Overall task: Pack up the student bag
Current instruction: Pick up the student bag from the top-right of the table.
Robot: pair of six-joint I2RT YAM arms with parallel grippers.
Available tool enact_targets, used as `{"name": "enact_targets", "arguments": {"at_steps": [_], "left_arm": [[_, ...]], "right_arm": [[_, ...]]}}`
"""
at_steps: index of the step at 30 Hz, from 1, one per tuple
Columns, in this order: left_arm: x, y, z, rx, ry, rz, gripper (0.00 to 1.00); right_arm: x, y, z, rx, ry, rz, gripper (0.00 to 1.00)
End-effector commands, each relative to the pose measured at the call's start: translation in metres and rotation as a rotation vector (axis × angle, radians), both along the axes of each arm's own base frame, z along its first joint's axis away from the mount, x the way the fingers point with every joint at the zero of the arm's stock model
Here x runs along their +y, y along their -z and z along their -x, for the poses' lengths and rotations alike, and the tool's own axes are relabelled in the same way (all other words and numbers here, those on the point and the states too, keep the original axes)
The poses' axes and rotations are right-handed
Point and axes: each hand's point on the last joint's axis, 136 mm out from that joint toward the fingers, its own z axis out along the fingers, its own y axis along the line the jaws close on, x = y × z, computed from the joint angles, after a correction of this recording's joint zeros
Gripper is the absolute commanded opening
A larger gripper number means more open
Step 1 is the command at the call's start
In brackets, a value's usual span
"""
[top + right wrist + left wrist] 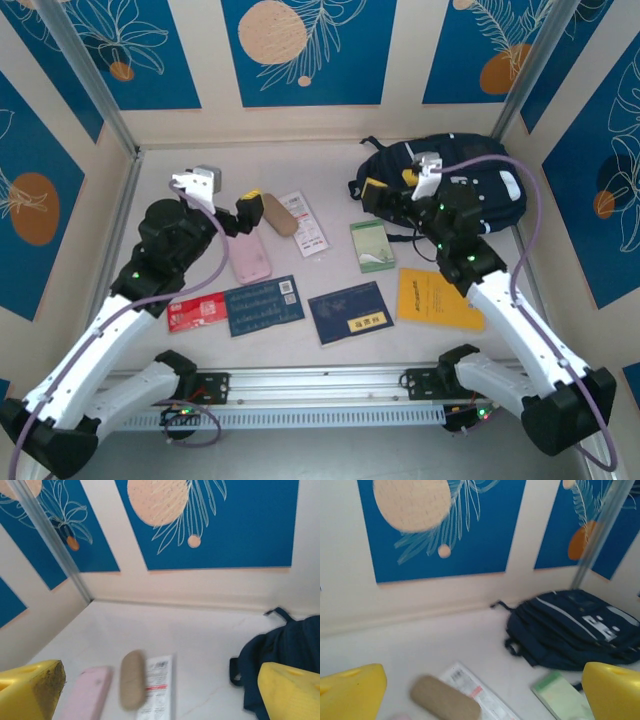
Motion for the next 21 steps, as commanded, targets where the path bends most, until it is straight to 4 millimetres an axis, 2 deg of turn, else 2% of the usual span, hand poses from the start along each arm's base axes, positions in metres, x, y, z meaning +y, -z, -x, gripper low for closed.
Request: {"name": "enact_targets", "arguments": {"at_steps": [1, 3, 5, 7, 9, 13, 17, 21], "left_arm": [[0.010, 0.070, 0.028, 0.378, -0.045, -0.047, 1.00], [0.004, 0.085, 0.035, 0.473, -0.012, -0.046, 1.00], [-0.005, 0.103, 0.041, 0.584, 0.022, -0.038, 1.00], [-0.008, 0.118, 0.042, 0.671, 0.007, -0.039, 1.00], [-0.010, 0.128, 0.038, 0.723, -0.001, -0.045, 1.00], [-0.022, 0.142, 0.030, 0.798, 0.011, -0.016, 1.00], [-0.029, 0.143, 0.026, 0.822, 0.046, -0.050, 1.00], [-0.035, 0.135, 0.026, 0.819, 0.075, -0.031, 1.00]], "right_arm": [[-0.013, 0.038, 0.031, 0.370, 0.040, 0.023, 0.99], [-0.007, 0.034, 0.042, 0.399, -0.060, 0.025, 0.99], [-0.007, 0.031, 0.039, 0.381, -0.088, -0.066, 1.00], [-0.005, 0.034, 0.030, 0.404, -0.115, -0.149, 0.92], [-0.011, 0.050, 0.017, 0.493, -0.037, -0.116, 0.92], [-0.040, 0.100, -0.009, 0.727, 0.176, -0.014, 0.97], [-0.066, 0.135, -0.033, 0.821, 0.344, 0.155, 1.00], [-0.099, 0.163, -0.055, 0.932, 0.489, 0.360, 0.95]]}}
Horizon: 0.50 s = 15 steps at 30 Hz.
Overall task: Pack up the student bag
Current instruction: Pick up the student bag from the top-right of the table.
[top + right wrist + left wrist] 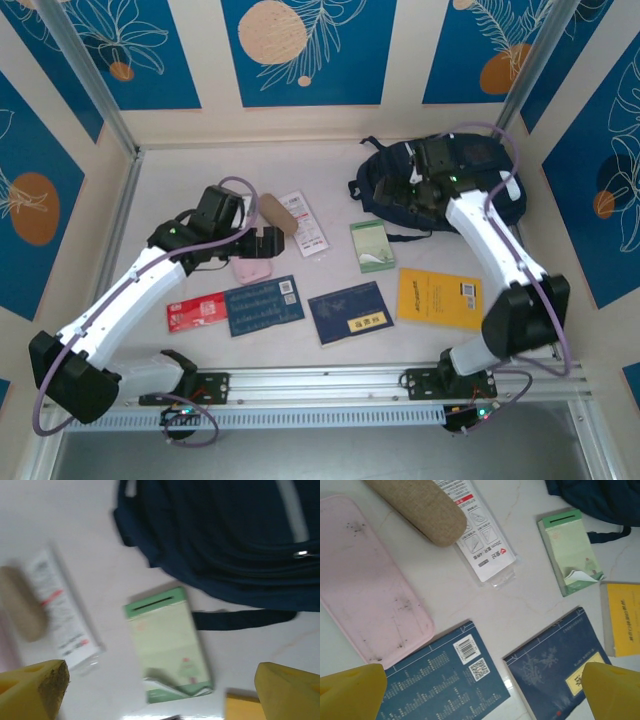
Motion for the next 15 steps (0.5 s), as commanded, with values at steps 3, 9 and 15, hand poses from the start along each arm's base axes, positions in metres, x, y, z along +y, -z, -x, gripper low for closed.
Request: {"name": "enact_targets", "arguments": {"at_steps": [3, 9, 15], "left_arm": [[-0.005, -0.013, 0.002, -0.021, 0.018, 0.055, 1.00], [-0.004, -0.001, 0.002, 0.000, 0.041, 0.019, 1.00], [-0.008, 0.000, -0.001, -0.002, 0.065, 0.024, 1.00]], "right_arm": [[-0.048, 0.029, -0.020, 0.156, 0.078, 0.240, 0.95], [-0.055, 0.049, -0.063, 0.188, 0.042, 0.340, 0.96], [-0.049, 0.070, -0.094, 0.236, 0.012, 0.356, 0.98]]}}
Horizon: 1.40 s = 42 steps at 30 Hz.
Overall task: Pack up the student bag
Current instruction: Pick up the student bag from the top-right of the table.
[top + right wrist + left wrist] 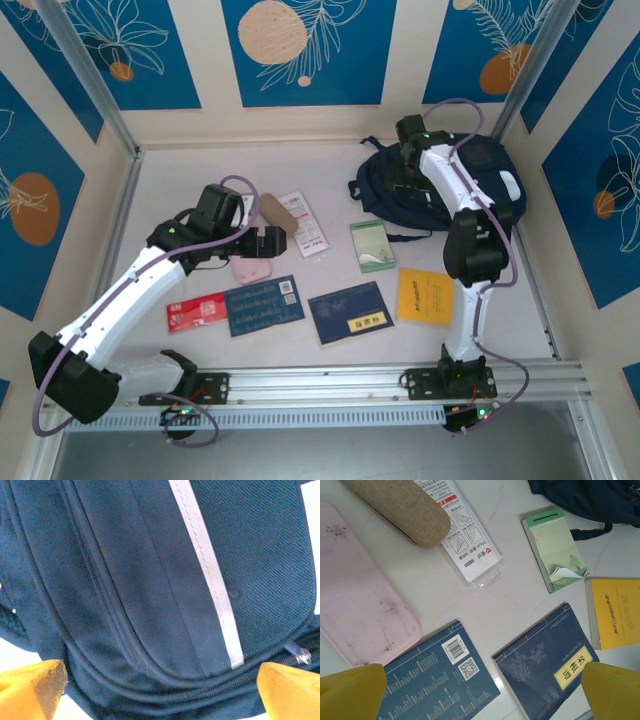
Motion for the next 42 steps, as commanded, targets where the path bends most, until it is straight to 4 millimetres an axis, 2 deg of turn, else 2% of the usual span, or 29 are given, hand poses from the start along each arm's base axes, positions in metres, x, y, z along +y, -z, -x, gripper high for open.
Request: {"name": "enact_targets", "arguments": {"at_steps": [1, 6, 11, 13, 17, 22, 24, 30, 33, 34, 35, 36, 39, 42], "left_arm": [[-0.002, 0.002, -0.003, -0.002, 0.026, 0.002, 1.00], [-0.003, 0.004, -0.004, 0.008, 0.032, 0.012, 0.99], [0.003, 0.004, -0.006, 0.004, 0.014, 0.004, 0.97], [0.005, 0.002, -0.007, -0.003, 0.008, 0.003, 0.97], [0.005, 0.002, -0.008, -0.001, 0.005, 0.013, 0.97], [0.007, 0.002, -0.009, 0.003, -0.002, 0.020, 0.97], [0.007, 0.002, -0.008, 0.004, -0.002, 0.021, 0.97], [0.007, 0.004, -0.008, 0.010, -0.001, 0.025, 0.97], [0.006, 0.004, -0.008, 0.014, 0.002, 0.033, 0.96], [0.006, 0.004, -0.008, 0.014, 0.000, 0.035, 0.96], [0.007, 0.003, -0.008, 0.012, -0.001, 0.036, 0.96], [0.007, 0.003, -0.009, 0.012, -0.003, 0.035, 0.95], [0.010, 0.000, -0.008, 0.002, -0.014, 0.036, 0.95], [0.013, -0.003, -0.008, -0.015, -0.025, 0.035, 0.95]], "right_arm": [[0.002, 0.004, -0.005, 0.042, -0.037, 0.038, 0.98], [0.023, 0.011, -0.027, 0.016, -0.094, 0.137, 0.95], [0.066, -0.006, -0.044, -0.090, -0.170, 0.168, 0.82], [0.082, -0.009, -0.049, -0.113, -0.196, 0.123, 0.76], [0.103, 0.010, -0.060, -0.066, -0.193, -0.013, 0.64], [0.123, 0.034, -0.075, -0.027, -0.185, -0.110, 0.58], [0.125, 0.047, -0.078, -0.017, -0.161, -0.138, 0.57], [0.112, 0.074, -0.079, 0.032, -0.091, -0.162, 0.53], [0.119, 0.081, -0.079, 0.043, -0.116, -0.174, 0.40], [0.120, 0.082, -0.079, 0.042, -0.126, -0.172, 0.27], [0.121, 0.081, -0.080, 0.037, -0.135, -0.164, 0.11], [0.120, 0.077, -0.081, 0.027, -0.139, -0.155, 0.02], [0.123, 0.046, -0.087, -0.048, -0.178, -0.152, 0.00], [0.127, -0.004, -0.092, -0.152, -0.220, -0.158, 0.00]]}}
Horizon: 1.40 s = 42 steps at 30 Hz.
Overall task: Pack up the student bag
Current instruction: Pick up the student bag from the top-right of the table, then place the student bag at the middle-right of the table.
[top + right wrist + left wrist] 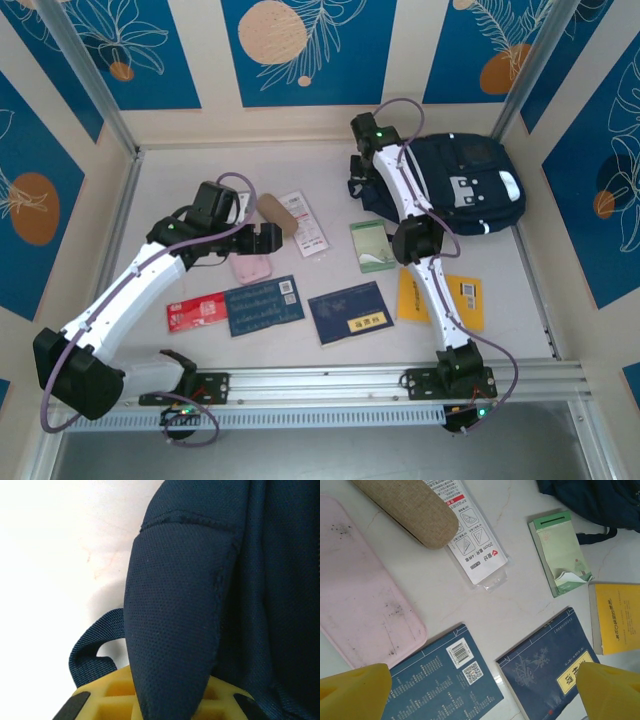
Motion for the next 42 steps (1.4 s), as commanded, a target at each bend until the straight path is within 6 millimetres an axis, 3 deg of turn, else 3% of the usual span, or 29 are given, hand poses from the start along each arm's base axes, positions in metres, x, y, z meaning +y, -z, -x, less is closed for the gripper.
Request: {"name": "enact_targets", "arguments": {"at_steps": [1, 5, 8, 12, 15, 19, 23, 28, 32, 33, 34, 36, 39, 42], "left_arm": [[0.007, -0.010, 0.001, -0.040, -0.008, 0.010, 0.95], [0.010, -0.014, 0.002, -0.059, -0.021, 0.007, 0.95], [0.015, -0.018, 0.002, -0.073, -0.041, 0.000, 0.95], [0.021, -0.023, 0.002, -0.089, -0.071, -0.002, 0.95], [0.023, -0.027, 0.003, -0.102, -0.083, 0.005, 0.95], [0.027, -0.034, 0.005, -0.117, -0.104, 0.016, 0.96], [0.028, -0.038, 0.008, -0.128, -0.112, 0.026, 0.96], [0.033, -0.040, 0.010, -0.130, -0.133, 0.019, 0.96], [0.034, -0.041, 0.011, -0.132, -0.137, 0.021, 0.96], [0.034, -0.041, 0.011, -0.132, -0.137, 0.024, 0.96], [0.033, -0.041, 0.011, -0.133, -0.135, 0.025, 0.96], [0.032, -0.040, 0.011, -0.130, -0.133, 0.029, 0.96], [0.032, -0.039, 0.010, -0.124, -0.137, 0.027, 0.96], [0.032, -0.036, 0.009, -0.117, -0.140, 0.024, 0.96]], "right_arm": [[0.017, -0.088, -0.003, -0.174, -0.082, -0.051, 0.00], [0.029, -0.165, 0.003, -0.337, -0.163, -0.058, 0.00], [0.035, -0.207, 0.016, -0.409, -0.214, -0.058, 0.00], [0.060, -0.244, 0.046, -0.450, -0.339, -0.077, 0.00], [0.087, -0.260, 0.084, -0.441, -0.481, -0.072, 0.01], [0.115, -0.248, 0.138, -0.392, -0.685, 0.090, 0.06], [0.111, -0.228, 0.184, -0.321, -0.755, 0.278, 0.06], [0.083, -0.216, 0.241, -0.282, -0.713, 0.364, 0.06], [0.033, -0.200, 0.292, -0.262, -0.575, 0.323, 0.10], [0.022, -0.194, 0.304, -0.252, -0.529, 0.289, 0.15], [0.017, -0.180, 0.318, -0.232, -0.505, 0.225, 0.35], [0.017, -0.155, 0.345, -0.180, -0.498, 0.105, 0.89], [0.030, -0.138, 0.375, -0.104, -0.540, -0.063, 0.96], [0.027, -0.145, 0.376, -0.143, -0.484, -0.130, 0.99]]}}
